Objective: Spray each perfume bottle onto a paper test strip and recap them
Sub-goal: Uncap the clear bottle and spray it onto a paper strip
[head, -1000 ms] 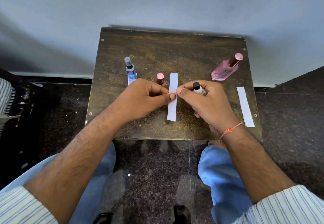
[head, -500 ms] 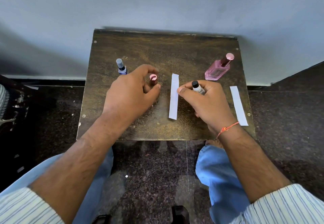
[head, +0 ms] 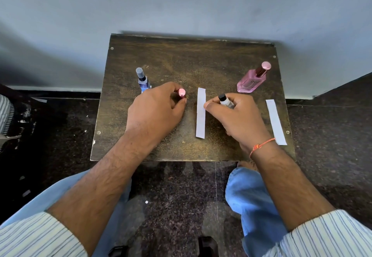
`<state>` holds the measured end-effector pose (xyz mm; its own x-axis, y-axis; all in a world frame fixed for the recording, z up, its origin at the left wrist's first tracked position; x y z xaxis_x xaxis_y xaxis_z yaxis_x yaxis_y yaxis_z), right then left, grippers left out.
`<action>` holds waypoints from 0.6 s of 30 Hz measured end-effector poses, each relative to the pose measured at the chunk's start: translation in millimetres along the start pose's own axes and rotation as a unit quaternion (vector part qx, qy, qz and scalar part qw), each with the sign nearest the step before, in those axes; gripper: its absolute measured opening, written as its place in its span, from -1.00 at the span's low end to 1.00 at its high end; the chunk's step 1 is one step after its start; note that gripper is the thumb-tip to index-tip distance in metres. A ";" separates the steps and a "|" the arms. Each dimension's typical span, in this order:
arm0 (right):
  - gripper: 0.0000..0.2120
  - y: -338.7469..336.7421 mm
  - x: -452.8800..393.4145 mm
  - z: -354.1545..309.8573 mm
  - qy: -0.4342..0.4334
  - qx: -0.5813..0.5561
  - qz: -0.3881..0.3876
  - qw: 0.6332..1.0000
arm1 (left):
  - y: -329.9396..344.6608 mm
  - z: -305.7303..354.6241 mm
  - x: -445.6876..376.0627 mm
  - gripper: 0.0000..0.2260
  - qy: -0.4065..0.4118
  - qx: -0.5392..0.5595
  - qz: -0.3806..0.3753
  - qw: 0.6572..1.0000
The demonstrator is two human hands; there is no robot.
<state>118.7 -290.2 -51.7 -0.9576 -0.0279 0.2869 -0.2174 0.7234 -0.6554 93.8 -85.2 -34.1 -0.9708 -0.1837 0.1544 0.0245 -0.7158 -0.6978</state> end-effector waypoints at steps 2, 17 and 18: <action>-0.62 1.7 -1.2 -2.1 0.007 0.012 -0.003 1.000 | -1.2 -3.0 -0.5 -0.82 0.010 0.013 -0.010 1.000; -0.68 14.5 -4.6 -23.5 0.026 0.133 0.030 0.990 | -7.8 -13.6 14.9 -0.85 0.189 0.030 -0.226 0.955; -0.67 14.9 -4.4 -25.1 0.026 0.139 0.036 0.989 | -8.7 -15.0 15.0 -0.84 0.191 0.027 -0.223 0.956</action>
<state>124.4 -262.0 -45.2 -0.9628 0.0577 0.2639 -0.2001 0.5040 -0.8402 75.5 -71.7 -36.3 -0.9038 0.3989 0.1549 -0.4095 -0.7013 -0.5835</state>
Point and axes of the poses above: each hand's wrist, its own x-axis away from the middle knuckle, its own y-axis out of the palm, z = x × y, the point moved 2 cm from there along -x, towards the middle knuckle, and after that the axes turned 12 degrees about x, right-handed, at the moved point
